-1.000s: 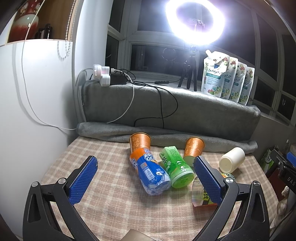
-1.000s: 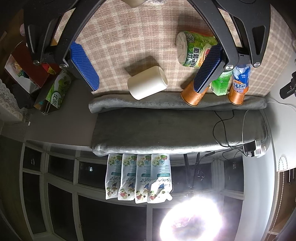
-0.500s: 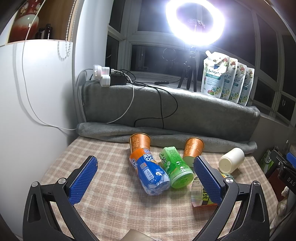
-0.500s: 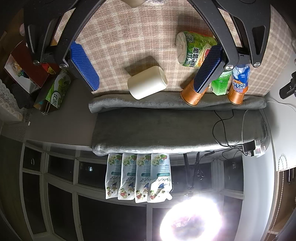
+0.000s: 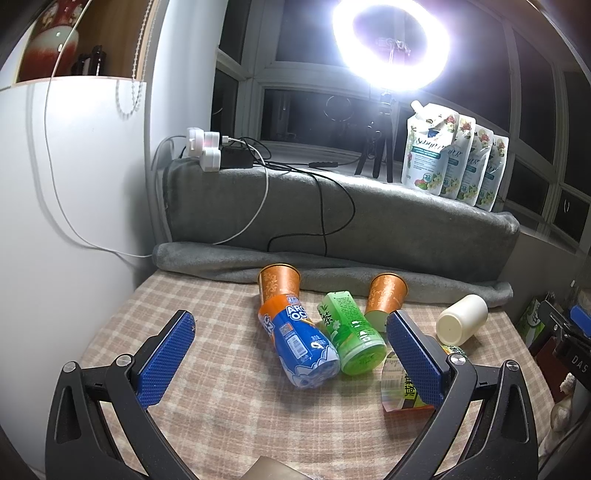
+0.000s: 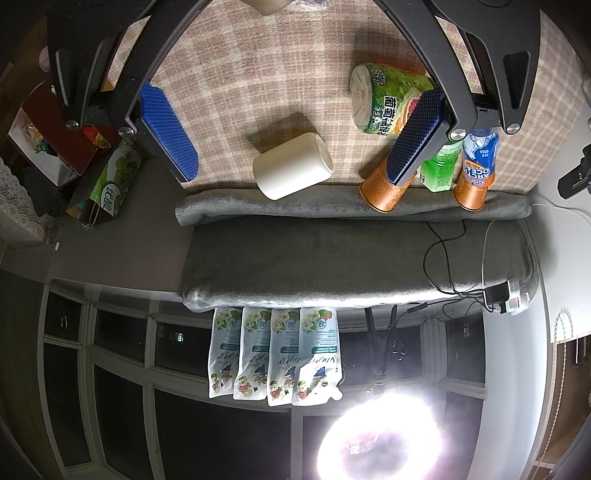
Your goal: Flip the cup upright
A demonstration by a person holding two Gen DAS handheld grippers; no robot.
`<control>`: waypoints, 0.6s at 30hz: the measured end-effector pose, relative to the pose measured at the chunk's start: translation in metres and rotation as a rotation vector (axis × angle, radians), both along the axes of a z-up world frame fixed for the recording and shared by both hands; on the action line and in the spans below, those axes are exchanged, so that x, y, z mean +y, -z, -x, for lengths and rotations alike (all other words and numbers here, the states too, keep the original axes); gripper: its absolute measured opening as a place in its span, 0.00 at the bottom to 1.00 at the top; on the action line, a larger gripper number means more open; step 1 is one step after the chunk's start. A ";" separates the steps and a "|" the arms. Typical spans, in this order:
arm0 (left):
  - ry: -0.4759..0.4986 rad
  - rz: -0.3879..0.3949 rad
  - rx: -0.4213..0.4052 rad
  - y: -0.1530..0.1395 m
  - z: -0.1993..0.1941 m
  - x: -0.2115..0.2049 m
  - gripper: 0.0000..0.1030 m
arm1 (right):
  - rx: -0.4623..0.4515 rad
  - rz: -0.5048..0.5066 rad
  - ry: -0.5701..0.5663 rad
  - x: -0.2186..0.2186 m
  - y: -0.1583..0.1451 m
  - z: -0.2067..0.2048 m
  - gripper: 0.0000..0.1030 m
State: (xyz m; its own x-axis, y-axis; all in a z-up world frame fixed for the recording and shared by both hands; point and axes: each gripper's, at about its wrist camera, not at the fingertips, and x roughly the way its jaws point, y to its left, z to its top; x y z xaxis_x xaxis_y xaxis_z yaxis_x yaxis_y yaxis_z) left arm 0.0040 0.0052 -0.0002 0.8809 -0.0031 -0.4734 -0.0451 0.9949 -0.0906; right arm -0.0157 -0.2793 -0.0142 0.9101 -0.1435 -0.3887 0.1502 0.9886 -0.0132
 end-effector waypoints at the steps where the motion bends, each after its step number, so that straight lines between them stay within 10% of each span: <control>1: 0.000 0.000 0.001 0.000 0.000 -0.001 1.00 | 0.000 0.001 -0.001 0.000 0.000 0.000 1.00; 18: -0.007 0.035 0.030 0.012 0.000 0.008 1.00 | 0.051 -0.048 -0.090 0.002 0.010 -0.016 1.00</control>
State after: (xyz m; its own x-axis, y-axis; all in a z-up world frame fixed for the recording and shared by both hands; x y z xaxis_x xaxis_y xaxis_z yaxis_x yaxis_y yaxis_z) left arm 0.0035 0.0133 -0.0119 0.8661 -0.0143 -0.4997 -0.0548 0.9908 -0.1233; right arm 0.0000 -0.2772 -0.0245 0.8975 -0.0426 -0.4390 0.0615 0.9977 0.0287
